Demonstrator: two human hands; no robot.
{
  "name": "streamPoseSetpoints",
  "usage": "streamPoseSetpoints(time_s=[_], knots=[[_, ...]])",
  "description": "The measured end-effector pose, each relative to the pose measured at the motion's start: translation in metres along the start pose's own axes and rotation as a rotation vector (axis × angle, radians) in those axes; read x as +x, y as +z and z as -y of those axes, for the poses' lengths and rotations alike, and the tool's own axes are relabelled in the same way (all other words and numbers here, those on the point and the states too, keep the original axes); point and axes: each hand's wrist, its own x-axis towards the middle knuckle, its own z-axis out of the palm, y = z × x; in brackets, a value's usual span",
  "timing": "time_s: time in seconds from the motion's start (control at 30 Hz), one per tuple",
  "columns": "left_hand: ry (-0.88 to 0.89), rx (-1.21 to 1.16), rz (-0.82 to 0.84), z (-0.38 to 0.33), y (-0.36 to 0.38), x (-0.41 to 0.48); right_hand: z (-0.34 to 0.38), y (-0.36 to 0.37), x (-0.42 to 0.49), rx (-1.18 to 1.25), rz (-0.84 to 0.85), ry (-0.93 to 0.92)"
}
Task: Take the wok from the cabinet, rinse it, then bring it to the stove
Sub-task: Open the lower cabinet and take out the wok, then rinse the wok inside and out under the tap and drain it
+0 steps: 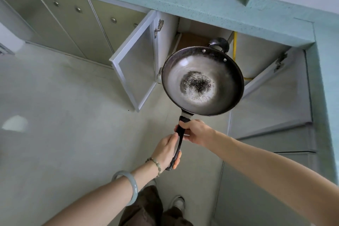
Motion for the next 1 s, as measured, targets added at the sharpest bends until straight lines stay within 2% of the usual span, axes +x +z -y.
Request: streamPoseSetpoints(time_s=[0.33,0.57,1.0], knots=[[0.156,0.054,0.065,-0.011,0.066,-0.127,-0.004,-0.037,-0.147,0.049,-0.001,0.022],[0.190,0.147,0.181,-0.053,0.104,-0.147,0.014,-0.074,-0.204,0.130,-0.115,-0.077],[0.132,0.390,0.642,-0.139,0.172,-0.115,0.042,-0.145,-0.261,0.484,-0.462,-0.298]])
